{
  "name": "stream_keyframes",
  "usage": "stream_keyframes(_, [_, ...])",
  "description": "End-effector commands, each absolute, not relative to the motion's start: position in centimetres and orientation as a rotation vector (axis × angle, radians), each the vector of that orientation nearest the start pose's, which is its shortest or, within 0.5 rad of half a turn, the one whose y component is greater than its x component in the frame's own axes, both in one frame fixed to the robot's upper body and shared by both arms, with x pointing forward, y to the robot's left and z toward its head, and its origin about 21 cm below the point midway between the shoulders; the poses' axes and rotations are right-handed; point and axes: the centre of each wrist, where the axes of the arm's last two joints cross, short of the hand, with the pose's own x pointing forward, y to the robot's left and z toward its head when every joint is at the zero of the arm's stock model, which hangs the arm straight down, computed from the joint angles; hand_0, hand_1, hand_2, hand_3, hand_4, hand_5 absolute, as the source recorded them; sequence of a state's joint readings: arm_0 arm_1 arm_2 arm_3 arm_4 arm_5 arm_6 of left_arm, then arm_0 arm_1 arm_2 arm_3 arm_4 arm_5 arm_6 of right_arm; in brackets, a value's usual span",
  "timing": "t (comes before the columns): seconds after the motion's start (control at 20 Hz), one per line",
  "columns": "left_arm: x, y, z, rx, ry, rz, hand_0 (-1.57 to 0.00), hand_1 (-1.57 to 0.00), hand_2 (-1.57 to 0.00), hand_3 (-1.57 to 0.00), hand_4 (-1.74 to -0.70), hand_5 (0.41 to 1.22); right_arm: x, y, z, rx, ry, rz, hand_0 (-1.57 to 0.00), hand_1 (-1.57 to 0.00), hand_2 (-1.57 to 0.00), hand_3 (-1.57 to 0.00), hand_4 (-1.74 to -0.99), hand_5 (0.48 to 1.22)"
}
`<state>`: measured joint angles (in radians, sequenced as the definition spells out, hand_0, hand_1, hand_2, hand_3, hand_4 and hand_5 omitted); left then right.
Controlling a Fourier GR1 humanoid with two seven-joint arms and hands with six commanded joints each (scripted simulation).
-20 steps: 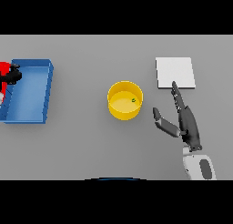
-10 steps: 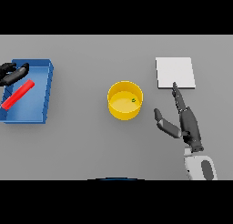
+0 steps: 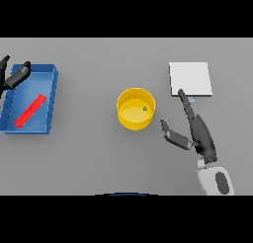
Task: Pick up the red beaker and tilt it to pour out 1 green nut into yellow bowl. Pick up the yellow bowl and place it on the metallic measuring scale.
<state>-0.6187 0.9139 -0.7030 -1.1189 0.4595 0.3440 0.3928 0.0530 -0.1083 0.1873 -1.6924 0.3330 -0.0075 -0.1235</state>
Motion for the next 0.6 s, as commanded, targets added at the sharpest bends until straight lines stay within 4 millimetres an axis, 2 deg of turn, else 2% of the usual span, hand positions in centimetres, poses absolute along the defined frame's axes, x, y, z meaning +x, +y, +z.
stream_keyframes(0.0, [35.1, 33.8, 9.5, 0.653, -1.085, -0.413, -0.03, -0.02, -0.02, -0.02, -0.71, 0.685, 23.4, -21.2, 2.1, -0.174, -1.758, 0.552, 0.00, 0.00, 0.00, 0.00, -1.137, 0.717])
stream_keyframes(0.1, [35.1, 33.7, 10.0, 0.658, -1.091, -0.419, -0.02, -0.01, -0.01, -0.01, -0.71, 0.683, 24.5, -21.6, 3.4, -0.189, -1.752, 0.743, 0.00, 0.00, 0.00, 0.00, -1.172, 0.728])
stream_keyframes(0.2, [35.2, 33.7, 10.0, 0.642, -1.114, -0.412, -0.01, -0.01, -0.01, -0.01, -0.72, 0.670, 25.7, -21.2, 4.5, -0.272, -1.697, 0.966, 0.00, 0.00, 0.00, 0.00, -1.204, 0.708])
stream_keyframes(0.4, [35.0, 33.2, 9.4, 0.619, -1.107, -0.415, 0.00, 0.00, 0.00, 0.00, -0.72, 0.667, 27.8, -19.7, 5.9, -0.354, -1.660, 1.430, 0.00, 0.00, 0.00, 0.00, -1.233, 0.703])
stream_keyframes(0.55, [35.0, 33.2, 9.4, 0.612, -1.105, -0.413, 0.00, 0.00, 0.00, 0.00, -0.71, 0.676, 29.3, -18.3, 6.7, -0.381, -1.604, 1.678, 0.00, 0.00, 0.00, 0.00, -1.223, 0.705])
